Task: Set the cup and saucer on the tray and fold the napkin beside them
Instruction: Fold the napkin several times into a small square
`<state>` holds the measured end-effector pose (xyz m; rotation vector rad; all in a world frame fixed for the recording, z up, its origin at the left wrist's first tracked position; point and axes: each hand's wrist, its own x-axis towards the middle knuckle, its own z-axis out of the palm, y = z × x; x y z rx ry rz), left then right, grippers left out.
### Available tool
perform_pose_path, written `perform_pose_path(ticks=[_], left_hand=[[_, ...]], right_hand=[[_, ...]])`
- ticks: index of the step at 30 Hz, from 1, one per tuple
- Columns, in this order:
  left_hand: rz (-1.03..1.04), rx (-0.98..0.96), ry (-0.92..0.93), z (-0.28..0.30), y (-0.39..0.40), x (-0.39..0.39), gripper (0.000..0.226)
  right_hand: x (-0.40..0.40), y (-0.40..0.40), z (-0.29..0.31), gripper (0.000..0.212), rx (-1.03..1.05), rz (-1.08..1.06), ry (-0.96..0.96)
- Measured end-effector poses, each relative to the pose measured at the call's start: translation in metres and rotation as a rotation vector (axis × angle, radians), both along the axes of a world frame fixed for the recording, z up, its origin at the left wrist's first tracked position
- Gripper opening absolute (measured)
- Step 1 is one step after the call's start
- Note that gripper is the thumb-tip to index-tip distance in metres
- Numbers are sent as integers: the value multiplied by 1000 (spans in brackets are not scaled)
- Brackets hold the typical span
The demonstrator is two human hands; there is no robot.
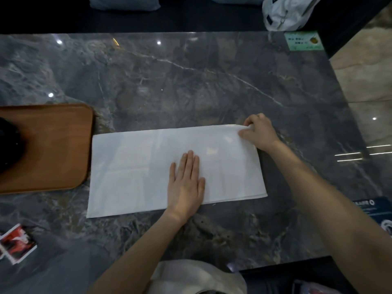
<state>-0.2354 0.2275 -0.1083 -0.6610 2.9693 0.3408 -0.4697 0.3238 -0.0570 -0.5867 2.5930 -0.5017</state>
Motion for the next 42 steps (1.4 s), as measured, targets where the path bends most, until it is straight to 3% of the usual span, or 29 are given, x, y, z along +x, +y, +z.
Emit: perform_pose_path(ticks=[3,9,14,16,19,21,24,29,32,36,42], left_hand=[[-18,28,-16,4,-1,1,56],[-24,62,-44,10,-1,1,58],[8,168,-235,30,4,-11,60],[61,374,-205,52,10,-22,63],[156,902,40,90,30,-33,75],[214,1070,215,110,44,-38,87],[362,963,397,117,46,-44,90],[515,794,474,128,21,-47,79],[601,835,539,137,1,-41,49],[664,872,569,139,-29,-25,8],[677,998,381,135,-58,15,21]], right_hand=[[-5,-4,6,12,-95,-56,-131],[-11,-2,22,18,-306,-240,-212],[-4,-6,47,15,-372,-217,-238],[3,-12,61,14,-393,-188,-269],[19,-25,79,13,-397,-139,-328],[31,-35,87,13,-406,-113,-351],[50,-51,100,8,-478,-108,-391],[82,-76,115,19,-603,-129,-446],[95,-88,125,21,-586,-108,-506],[104,-97,138,23,-442,92,-431],[112,-115,131,14,-439,225,-318]])
